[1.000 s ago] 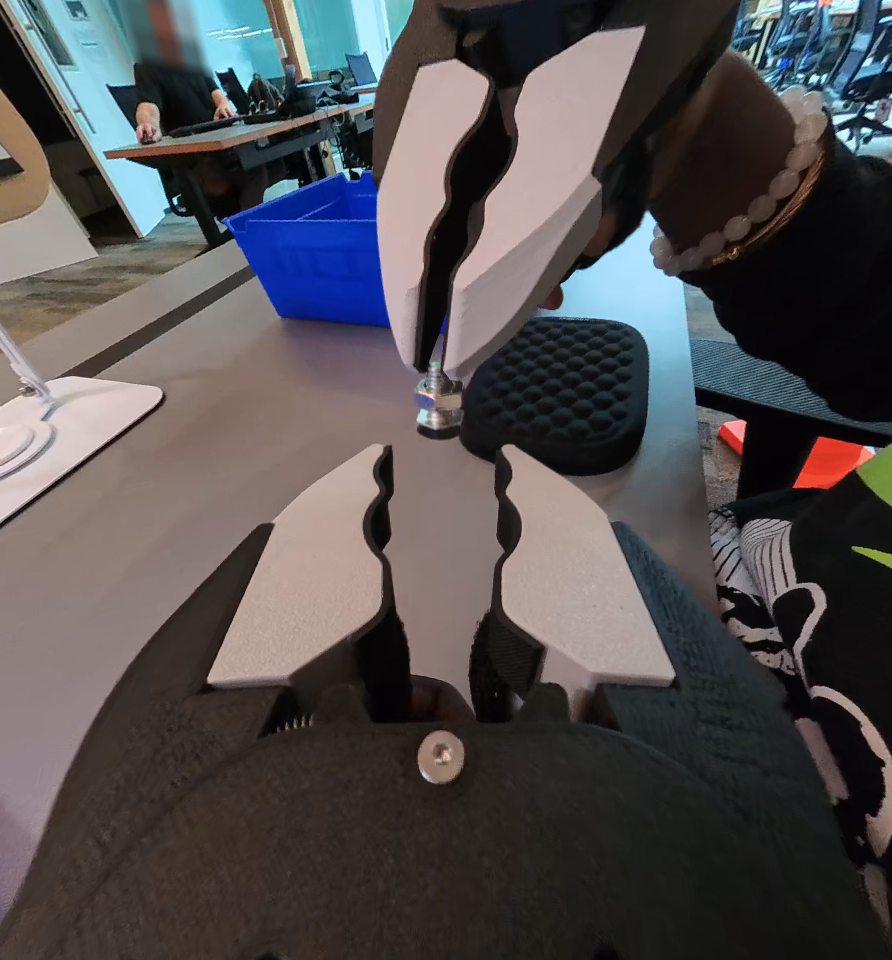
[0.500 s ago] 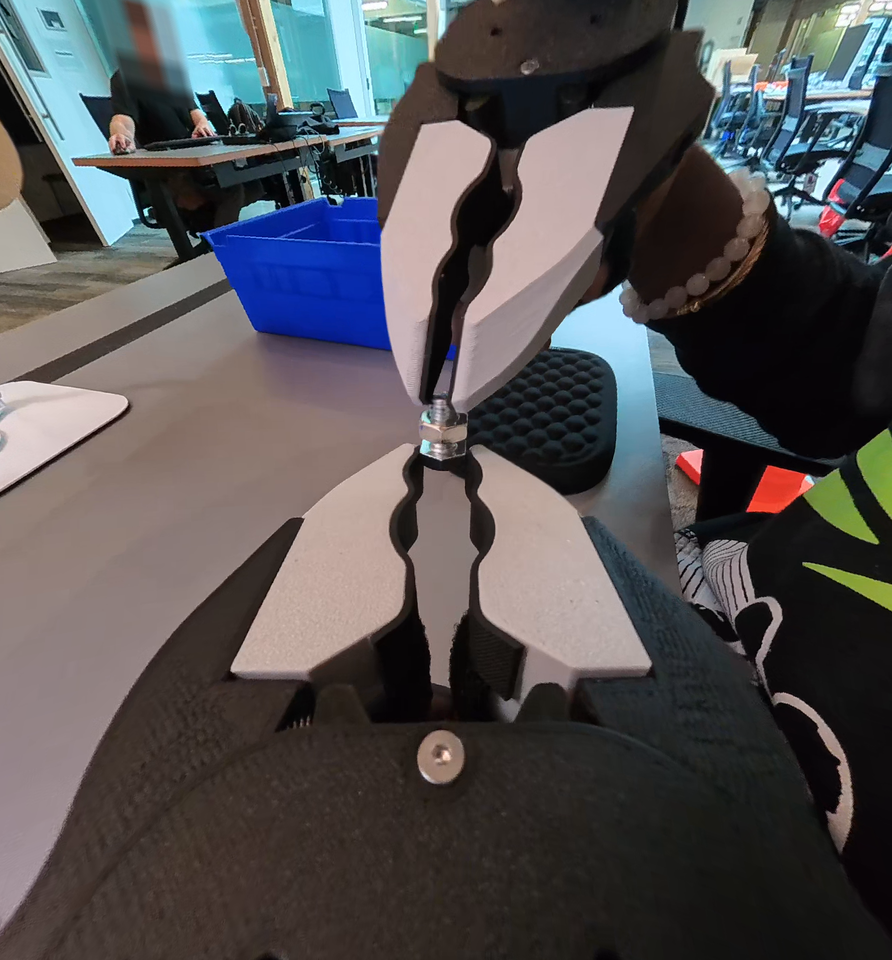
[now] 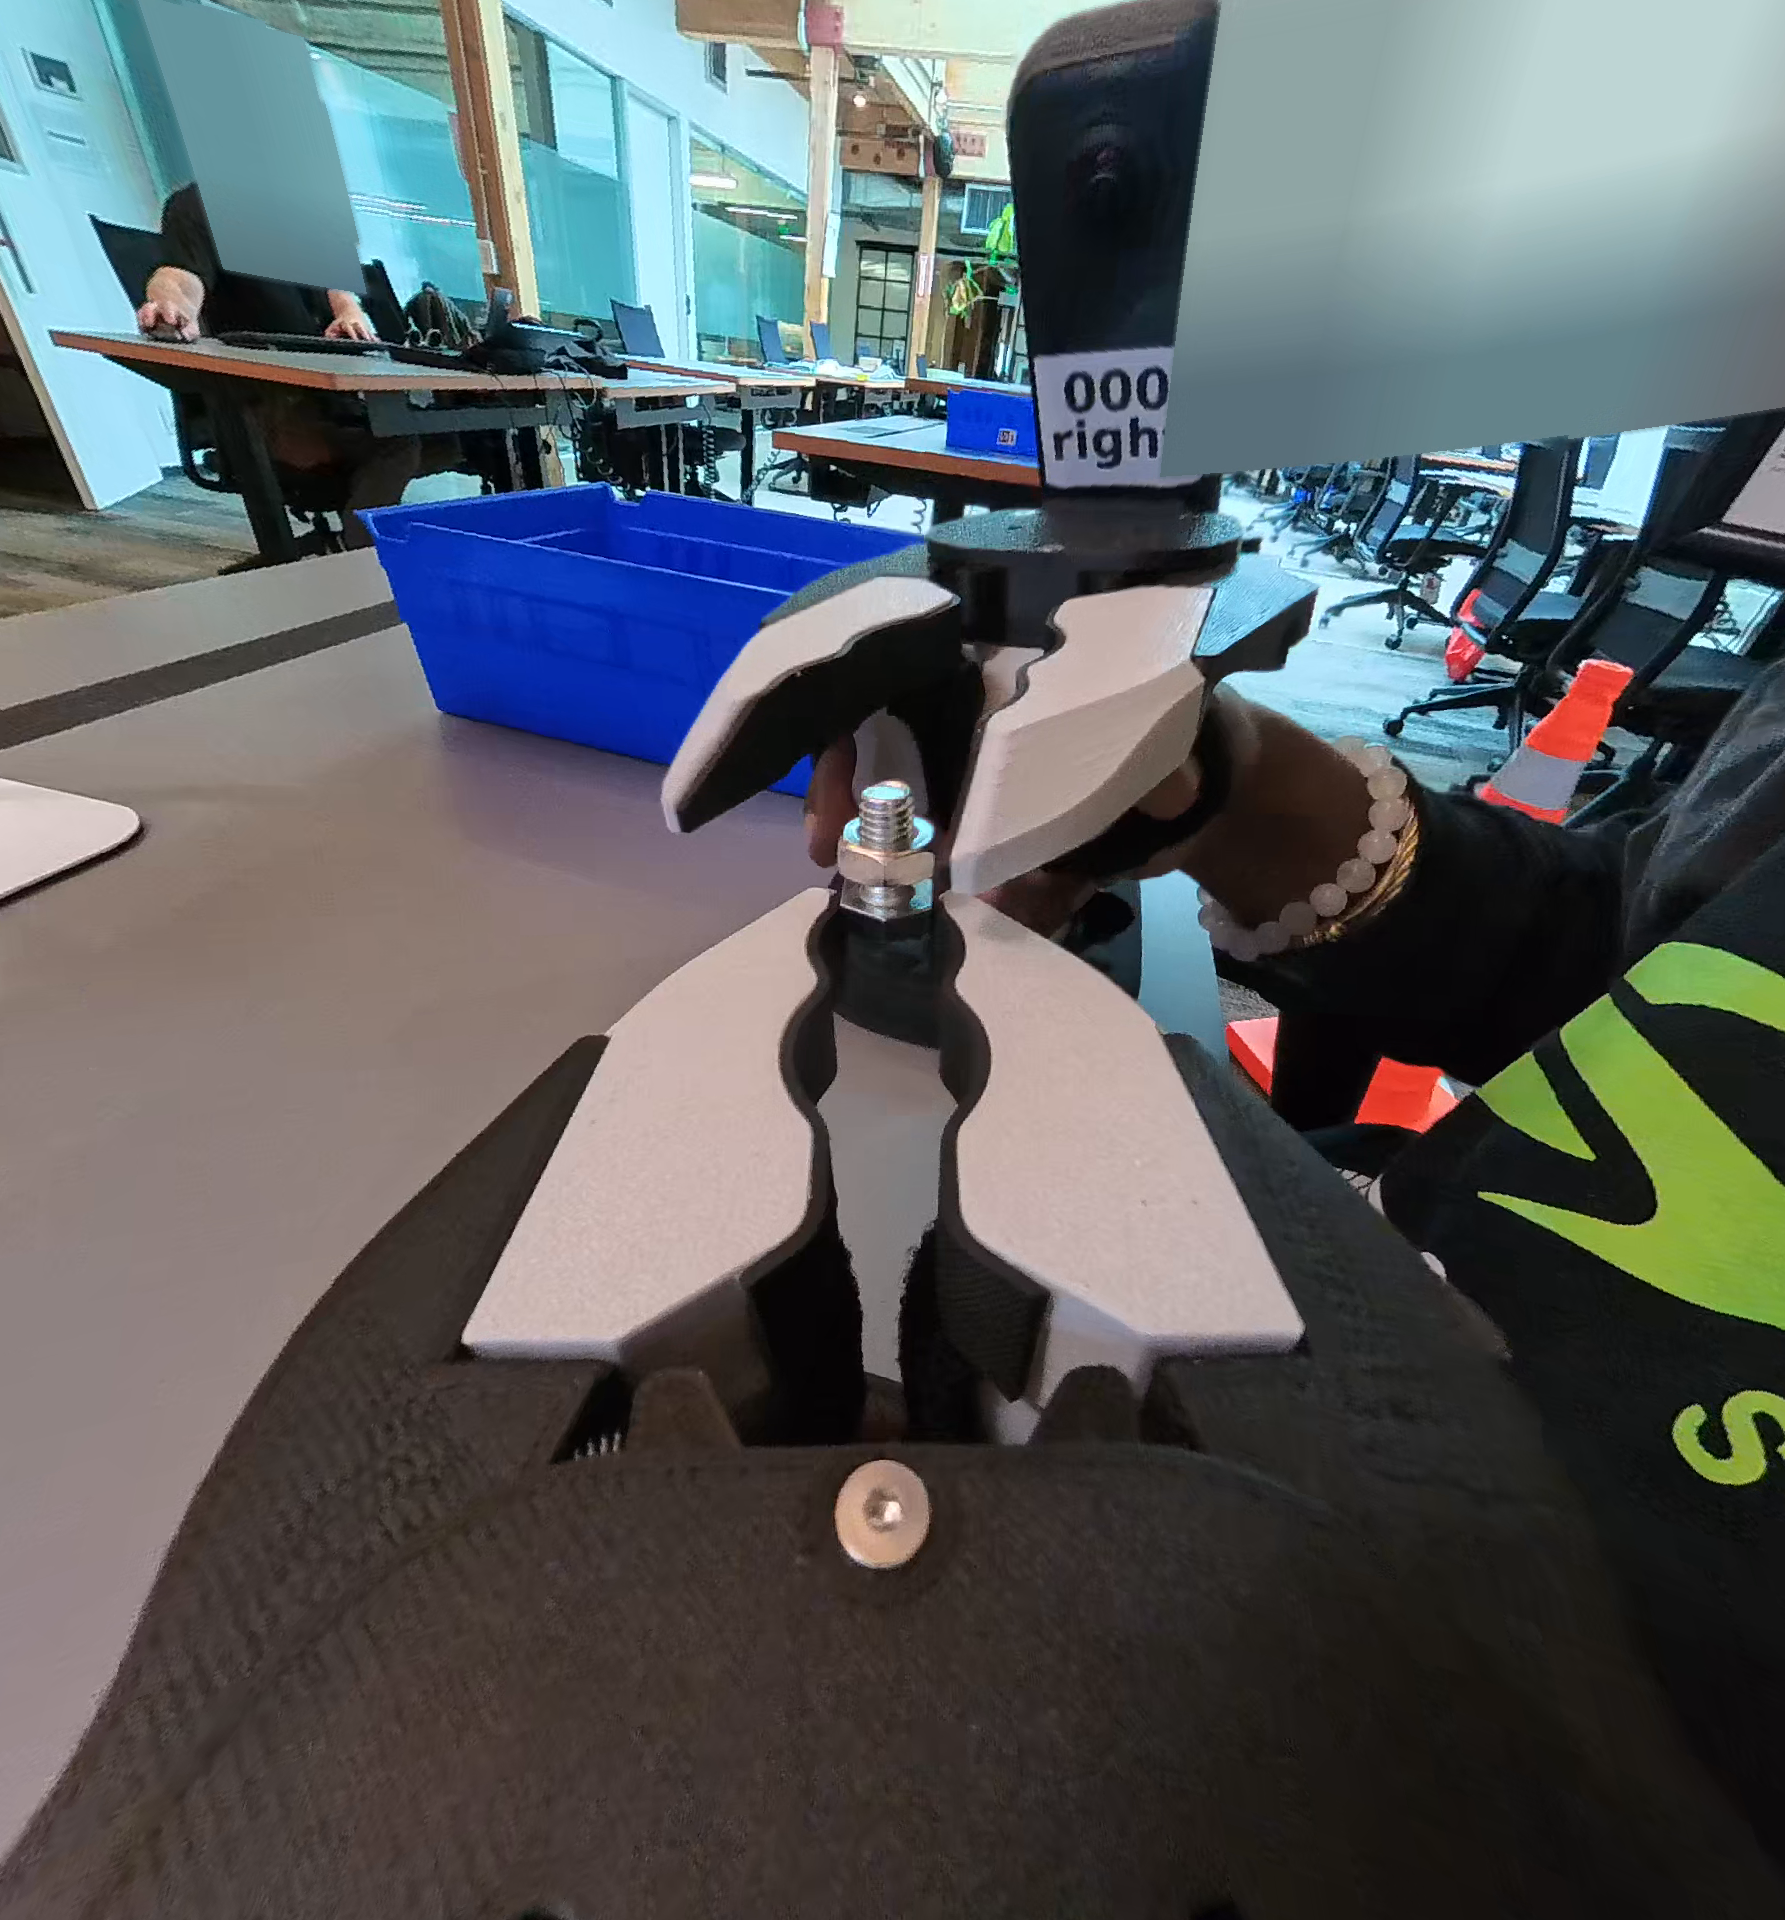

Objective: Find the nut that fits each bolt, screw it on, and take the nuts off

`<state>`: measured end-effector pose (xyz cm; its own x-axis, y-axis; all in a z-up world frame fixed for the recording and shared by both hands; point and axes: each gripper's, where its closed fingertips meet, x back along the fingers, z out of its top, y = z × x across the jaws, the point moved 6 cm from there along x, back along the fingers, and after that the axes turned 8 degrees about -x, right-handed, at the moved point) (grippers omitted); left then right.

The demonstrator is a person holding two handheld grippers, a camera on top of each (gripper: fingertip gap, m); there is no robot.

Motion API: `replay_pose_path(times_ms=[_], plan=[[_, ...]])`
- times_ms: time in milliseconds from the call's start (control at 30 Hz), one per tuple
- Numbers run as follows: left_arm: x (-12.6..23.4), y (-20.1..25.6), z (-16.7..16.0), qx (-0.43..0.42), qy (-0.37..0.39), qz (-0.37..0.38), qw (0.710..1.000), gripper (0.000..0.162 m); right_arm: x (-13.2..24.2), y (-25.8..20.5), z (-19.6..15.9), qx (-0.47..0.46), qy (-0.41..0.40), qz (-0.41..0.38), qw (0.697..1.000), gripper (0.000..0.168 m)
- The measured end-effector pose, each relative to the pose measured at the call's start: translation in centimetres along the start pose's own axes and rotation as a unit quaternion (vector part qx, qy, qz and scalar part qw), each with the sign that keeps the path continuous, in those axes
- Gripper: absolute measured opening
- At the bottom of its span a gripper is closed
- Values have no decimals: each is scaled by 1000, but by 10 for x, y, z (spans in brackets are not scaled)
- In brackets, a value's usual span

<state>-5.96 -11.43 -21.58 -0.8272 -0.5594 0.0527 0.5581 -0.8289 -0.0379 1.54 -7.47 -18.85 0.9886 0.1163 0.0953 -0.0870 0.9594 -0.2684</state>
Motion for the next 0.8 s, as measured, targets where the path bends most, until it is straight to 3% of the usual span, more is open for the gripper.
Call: replay_pose_path(times_ms=[300,367,433,800], plan=[[0,-1,-1,6,2,-5,1000,15,11,2,-2,10,4,4,1000,33],[1,-1,0,5,6,-9,1000,15,16,6,-1,12,6,-13,1000,20],[2,0,0,3,8,-10,1000,15,20,10,-2,17,6,-26,1000,17],[0,2,-1,-10,-1,-14,1000,15,0,-2,-9,0,16,17,1000,41]])
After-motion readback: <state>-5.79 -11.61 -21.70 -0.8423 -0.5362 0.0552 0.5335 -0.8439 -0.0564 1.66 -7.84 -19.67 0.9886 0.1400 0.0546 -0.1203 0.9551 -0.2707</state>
